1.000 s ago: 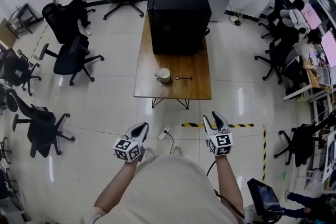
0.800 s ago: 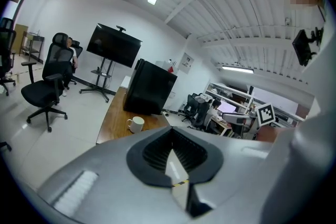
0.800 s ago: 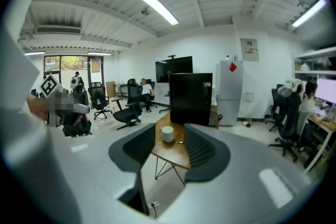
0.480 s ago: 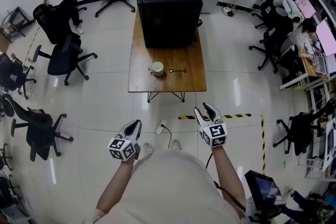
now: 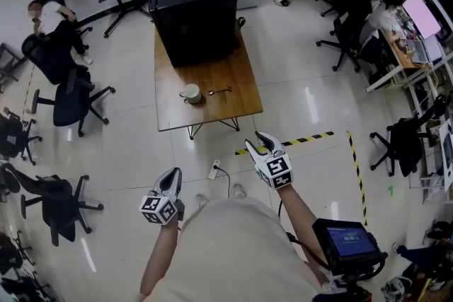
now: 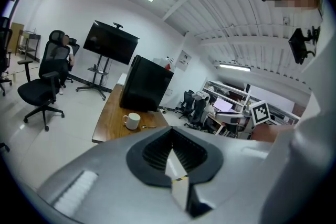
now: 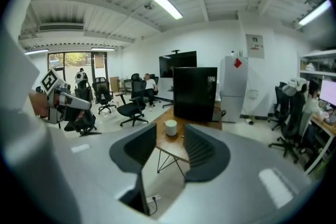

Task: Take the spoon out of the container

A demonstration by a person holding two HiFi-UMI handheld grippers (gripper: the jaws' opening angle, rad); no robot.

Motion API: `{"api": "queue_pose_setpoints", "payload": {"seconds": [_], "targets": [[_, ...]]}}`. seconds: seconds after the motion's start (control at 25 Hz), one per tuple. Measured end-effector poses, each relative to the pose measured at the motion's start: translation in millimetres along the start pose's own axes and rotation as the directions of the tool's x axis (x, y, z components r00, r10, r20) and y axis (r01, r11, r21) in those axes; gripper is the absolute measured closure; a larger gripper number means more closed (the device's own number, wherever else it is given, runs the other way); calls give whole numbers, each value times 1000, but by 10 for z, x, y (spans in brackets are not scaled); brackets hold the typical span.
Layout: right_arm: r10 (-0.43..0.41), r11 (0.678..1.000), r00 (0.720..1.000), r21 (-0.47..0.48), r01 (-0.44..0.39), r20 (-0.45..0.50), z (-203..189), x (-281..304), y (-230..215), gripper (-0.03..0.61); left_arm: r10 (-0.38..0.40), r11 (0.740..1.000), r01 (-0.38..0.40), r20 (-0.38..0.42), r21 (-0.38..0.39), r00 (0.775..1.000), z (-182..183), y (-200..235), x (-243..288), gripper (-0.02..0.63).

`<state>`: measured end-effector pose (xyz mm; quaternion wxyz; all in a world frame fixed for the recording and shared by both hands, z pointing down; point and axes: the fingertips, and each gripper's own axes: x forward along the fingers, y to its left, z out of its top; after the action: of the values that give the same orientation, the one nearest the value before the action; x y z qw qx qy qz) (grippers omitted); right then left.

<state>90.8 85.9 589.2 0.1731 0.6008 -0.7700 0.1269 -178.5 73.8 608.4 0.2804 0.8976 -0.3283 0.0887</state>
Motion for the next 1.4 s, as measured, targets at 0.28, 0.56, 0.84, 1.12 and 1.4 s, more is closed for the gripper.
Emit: {"api": "queue_pose_setpoints", "payload": {"seconds": [0.28,0.56,0.84,1.12,1.4], "targets": [[24,1000,999,5,-24,23,107,-72,35,420,-47,999,47,-30,19,998,27,-161,107,614],[20,1000,999,9,-20,28,116,-131,-36,420,-59,998,60,-53,22,997,38,-279,216,614],[5,1000,1000,7,-5,27,90,-161,-80,425,-63,998,64,-67,19,996,3,-297,244,614],[4,1000,1000,20,-4,29,-41,-263,-124,425,-61,998,63,-65,29,996,-86,-390,261,614],[0,998,1000,58,-2,27,-272,-401,-305,425,-56,997,60,-85,43,995,-176,-573,379,614]]}}
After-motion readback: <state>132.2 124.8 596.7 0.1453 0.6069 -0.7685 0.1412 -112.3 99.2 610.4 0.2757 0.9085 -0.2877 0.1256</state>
